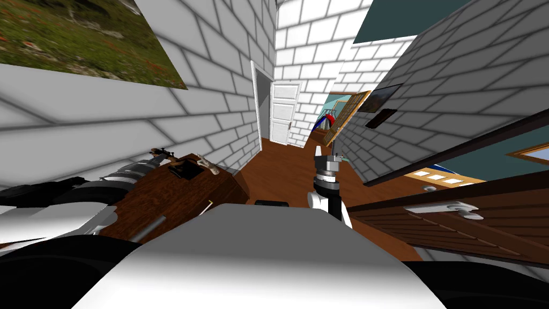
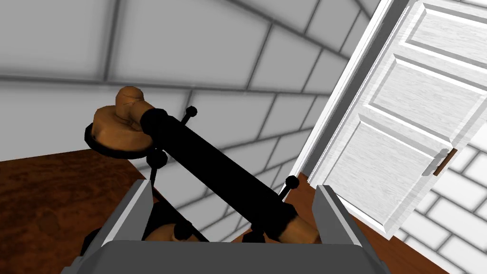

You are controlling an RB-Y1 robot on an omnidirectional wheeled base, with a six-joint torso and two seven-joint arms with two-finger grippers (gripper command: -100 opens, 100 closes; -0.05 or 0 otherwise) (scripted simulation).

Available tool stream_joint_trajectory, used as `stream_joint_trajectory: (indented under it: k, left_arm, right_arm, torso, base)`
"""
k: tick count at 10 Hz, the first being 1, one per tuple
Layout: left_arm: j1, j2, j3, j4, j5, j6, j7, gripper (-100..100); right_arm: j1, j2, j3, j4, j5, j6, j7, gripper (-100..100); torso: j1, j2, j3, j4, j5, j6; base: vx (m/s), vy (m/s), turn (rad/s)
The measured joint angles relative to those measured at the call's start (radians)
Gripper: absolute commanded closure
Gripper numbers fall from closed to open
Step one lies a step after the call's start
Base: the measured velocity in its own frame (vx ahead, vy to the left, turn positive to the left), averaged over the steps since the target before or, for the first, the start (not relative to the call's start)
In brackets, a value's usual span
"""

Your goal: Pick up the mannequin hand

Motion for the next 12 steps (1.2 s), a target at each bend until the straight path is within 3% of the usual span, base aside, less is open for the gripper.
stream_joint_trajectory:
  k: [6,8,12]
  left_arm:
    - [0.061,0.065,-0.045,-0.021,0.028,-0.030,0.111,-100]
    - [0.097,0.084,-0.068,-0.028,0.046,-0.057,0.149,-100]
    - [0.127,0.064,-0.112,-0.013,0.068,-0.125,0.149,-100]
  right_arm:
    - [0.000,0.000,0.000,0.000,0.000,0.000,0.000,0]
    - [0.000,0.000,0.000,0.000,0.000,0.000,0.000,0]
    - [0.001,0.000,0.000,0.000,0.000,0.000,0.000,0]
  torso:
    - [0.001,-0.002,-0.001,0.000,0.000,0.000]
    - [0.000,-0.009,-0.005,-0.002,0.000,-0.001]
    - [0.013,-0.018,-0.011,-0.004,0.003,0.000]
  base:
    - [-0.068,-0.215,-0.053]
    - [0.125,-0.189,0.020]
    - [0.186,-0.053,0.026]
